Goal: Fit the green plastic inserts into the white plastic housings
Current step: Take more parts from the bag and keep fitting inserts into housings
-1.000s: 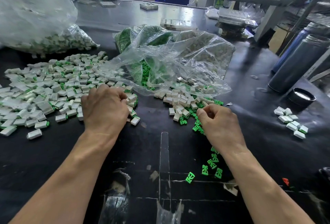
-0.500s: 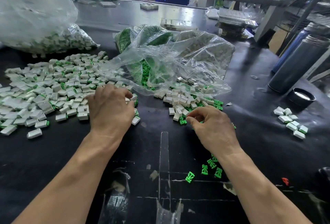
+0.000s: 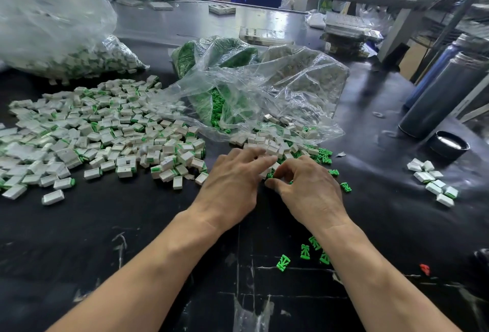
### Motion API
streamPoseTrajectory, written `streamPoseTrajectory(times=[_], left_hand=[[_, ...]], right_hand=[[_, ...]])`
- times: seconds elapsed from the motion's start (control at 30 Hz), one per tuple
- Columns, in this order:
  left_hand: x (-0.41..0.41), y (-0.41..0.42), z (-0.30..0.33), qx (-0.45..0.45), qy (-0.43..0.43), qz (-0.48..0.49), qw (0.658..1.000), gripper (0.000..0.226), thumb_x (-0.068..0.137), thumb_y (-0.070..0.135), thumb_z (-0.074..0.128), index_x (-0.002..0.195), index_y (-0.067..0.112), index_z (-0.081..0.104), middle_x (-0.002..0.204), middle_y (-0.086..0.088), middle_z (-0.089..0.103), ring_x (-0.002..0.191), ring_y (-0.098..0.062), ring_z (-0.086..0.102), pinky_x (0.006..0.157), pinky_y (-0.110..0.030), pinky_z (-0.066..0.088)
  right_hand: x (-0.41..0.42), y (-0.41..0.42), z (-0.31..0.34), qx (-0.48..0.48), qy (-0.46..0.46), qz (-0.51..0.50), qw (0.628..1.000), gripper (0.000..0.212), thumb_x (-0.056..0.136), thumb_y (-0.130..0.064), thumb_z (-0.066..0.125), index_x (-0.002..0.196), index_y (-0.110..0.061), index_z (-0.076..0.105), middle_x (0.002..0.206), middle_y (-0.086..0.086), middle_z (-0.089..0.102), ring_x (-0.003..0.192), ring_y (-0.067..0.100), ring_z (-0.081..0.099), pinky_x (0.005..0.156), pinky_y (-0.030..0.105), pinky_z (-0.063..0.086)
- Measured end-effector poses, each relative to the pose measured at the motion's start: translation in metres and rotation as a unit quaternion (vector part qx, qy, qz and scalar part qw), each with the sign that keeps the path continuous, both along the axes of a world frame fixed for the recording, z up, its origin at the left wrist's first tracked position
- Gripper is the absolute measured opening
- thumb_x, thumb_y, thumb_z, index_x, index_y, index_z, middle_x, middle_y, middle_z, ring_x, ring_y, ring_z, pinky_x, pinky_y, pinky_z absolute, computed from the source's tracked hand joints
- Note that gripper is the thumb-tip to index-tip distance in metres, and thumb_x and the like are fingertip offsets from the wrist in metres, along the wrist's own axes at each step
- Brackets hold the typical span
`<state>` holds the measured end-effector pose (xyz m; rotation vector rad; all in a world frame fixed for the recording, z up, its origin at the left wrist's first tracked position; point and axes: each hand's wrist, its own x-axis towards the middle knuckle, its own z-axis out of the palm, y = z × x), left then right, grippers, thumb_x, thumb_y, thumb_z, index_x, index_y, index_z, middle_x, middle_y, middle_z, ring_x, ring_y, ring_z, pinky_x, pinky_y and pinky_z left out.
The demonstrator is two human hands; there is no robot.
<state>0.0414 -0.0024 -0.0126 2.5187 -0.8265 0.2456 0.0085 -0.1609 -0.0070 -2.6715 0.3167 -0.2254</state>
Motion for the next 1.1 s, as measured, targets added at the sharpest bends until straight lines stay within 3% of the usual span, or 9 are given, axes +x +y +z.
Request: streamPoseTrajectory(times=[0.23, 0.47, 0.57, 0.67, 0.77, 0.9, 1.0, 1.1], left_hand=[[0.003, -0.004, -0.003, -0.031, -0.007, 0.018, 0.999, 0.024, 0.098, 0.022, 0.063, 0.12, 0.029, 0.071, 0.124, 0.009, 0.062, 0.12, -0.016, 0.051, 0.103, -0.034, 0.036], [0.004, -0.002, -0.003, -0.079, 0.001, 0.058, 0.995, 0.011, 0.095, 0.027, 0.069, 0.106, 0.027, 0.068, 0.11, 0.01, 0.064, 0.109, -0.014, 0.056, 0.099, -0.031, 0.04], [0.004, 0.001, -0.002, -0.135, 0.016, 0.071, 0.988, 0.009, 0.094, 0.028, 0.071, 0.099, 0.03, 0.064, 0.097, 0.014, 0.063, 0.094, -0.007, 0.059, 0.089, -0.028, 0.048], [0.005, 0.004, -0.002, -0.199, 0.081, 0.083, 0.973, 0.013, 0.092, 0.028, 0.074, 0.098, 0.036, 0.066, 0.087, 0.016, 0.066, 0.081, 0.001, 0.061, 0.073, -0.018, 0.05], [0.006, 0.006, -0.002, -0.279, 0.166, 0.061, 0.944, 0.02, 0.092, 0.024, 0.076, 0.105, 0.038, 0.073, 0.084, 0.016, 0.071, 0.078, 0.002, 0.066, 0.068, -0.011, 0.049], [0.004, 0.004, 0.002, -0.408, 0.262, 0.034, 0.874, 0.016, 0.089, 0.011, 0.077, 0.095, 0.026, 0.077, 0.081, 0.004, 0.077, 0.07, -0.004, 0.068, 0.065, -0.019, 0.052], [0.003, 0.005, 0.008, -0.466, 0.313, 0.041, 0.826, 0.015, 0.084, 0.014, 0.08, 0.096, 0.019, 0.073, 0.085, -0.005, 0.078, 0.076, -0.017, 0.074, 0.064, -0.026, 0.059], [0.001, 0.005, 0.013, -0.521, 0.358, 0.034, 0.774, 0.035, 0.073, 0.023, 0.079, 0.102, 0.008, 0.066, 0.091, -0.012, 0.079, 0.077, -0.022, 0.075, 0.063, -0.027, 0.061]], right_hand=[[0.0, 0.004, 0.0, 0.009, -0.007, -0.009, 1.0, 0.016, 0.089, -0.043, 0.077, 0.088, -0.037, 0.062, 0.088, -0.015, 0.061, 0.096, 0.015, 0.063, 0.078, 0.031, 0.04], [-0.004, 0.006, 0.003, 0.068, -0.026, -0.005, 0.997, 0.017, 0.089, -0.039, 0.079, 0.101, -0.036, 0.067, 0.082, -0.021, 0.062, 0.091, 0.01, 0.063, 0.082, 0.031, 0.048], [-0.009, 0.007, 0.004, 0.117, -0.053, 0.009, 0.992, 0.021, 0.091, -0.033, 0.077, 0.112, -0.035, 0.074, 0.092, -0.016, 0.069, 0.096, 0.012, 0.066, 0.089, 0.035, 0.053], [-0.01, 0.007, 0.004, 0.166, -0.076, 0.017, 0.983, 0.017, 0.092, -0.029, 0.077, 0.109, -0.032, 0.078, 0.099, -0.012, 0.074, 0.097, 0.012, 0.068, 0.092, 0.038, 0.055], [-0.009, 0.006, 0.004, 0.221, -0.099, 0.013, 0.97, 0.013, 0.092, -0.024, 0.078, 0.104, -0.028, 0.077, 0.09, -0.012, 0.075, 0.089, 0.007, 0.07, 0.087, 0.038, 0.058], [-0.008, 0.006, 0.001, 0.285, -0.145, 0.009, 0.948, 0.011, 0.09, -0.018, 0.081, 0.093, -0.026, 0.074, 0.081, -0.013, 0.074, 0.079, 0.001, 0.069, 0.073, 0.025, 0.058], [-0.007, 0.006, 0.0, 0.386, -0.166, 0.015, 0.908, 0.011, 0.091, -0.015, 0.08, 0.091, -0.023, 0.072, 0.079, -0.005, 0.075, 0.068, 0.008, 0.069, 0.059, 0.02, 0.052], [-0.007, 0.006, 0.002, 0.454, -0.174, 0.017, 0.874, 0.007, 0.092, -0.014, 0.078, 0.09, -0.02, 0.074, 0.066, -0.006, 0.068, 0.054, 0.005, 0.057, 0.049, 0.014, 0.042]])
